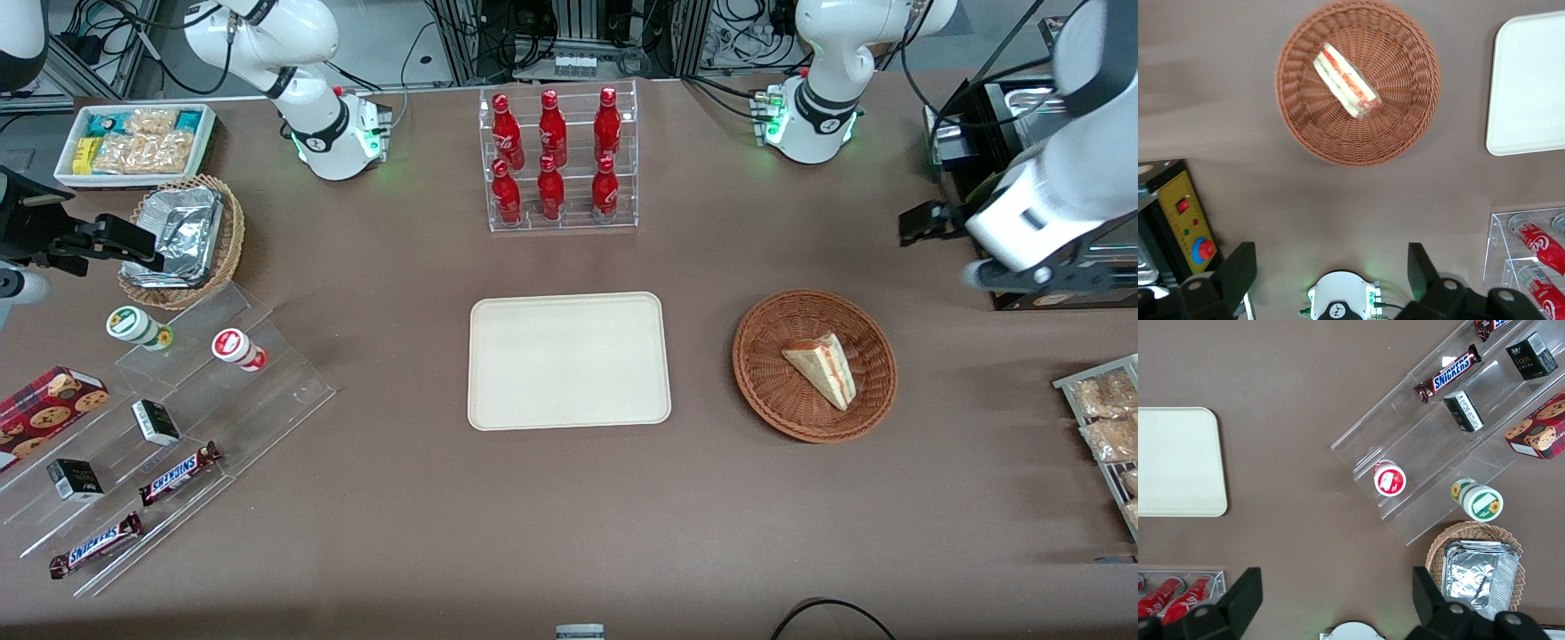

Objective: Place sandwich from basket to tray
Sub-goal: 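Move the left gripper over the wicker basket above the sandwich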

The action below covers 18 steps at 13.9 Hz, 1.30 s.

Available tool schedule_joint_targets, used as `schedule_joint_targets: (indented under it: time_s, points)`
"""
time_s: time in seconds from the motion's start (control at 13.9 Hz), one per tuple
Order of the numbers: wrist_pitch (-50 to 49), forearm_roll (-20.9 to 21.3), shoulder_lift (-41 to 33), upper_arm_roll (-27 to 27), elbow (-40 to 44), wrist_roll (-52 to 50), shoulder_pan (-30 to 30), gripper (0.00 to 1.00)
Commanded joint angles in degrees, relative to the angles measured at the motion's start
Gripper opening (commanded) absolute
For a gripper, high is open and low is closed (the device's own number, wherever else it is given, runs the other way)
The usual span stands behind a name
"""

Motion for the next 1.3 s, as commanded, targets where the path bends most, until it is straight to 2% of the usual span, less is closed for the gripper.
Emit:
schedule_joint_targets:
  time_s: [0.0, 0.22, 0.5, 0.79, 1.22]
  points:
    - [5.49, -0.64, 0.03, -0.23, -5.42, -0.24, -0.21, 1.0]
    - [12.35, -0.47, -0.23, -0.67, -12.28, -0.59, -0.3, 1.0]
    - [26.4, -0.38, -0.67, -0.94, -24.05, -2.08, -0.21, 1.0]
    - [37.4, -0.2, -0.67, -0.85, -31.87, -6.73, -0.21, 1.0]
    - [48.91, 0.15, 0.65, -0.94, -35.14, -33.51, -0.21, 1.0]
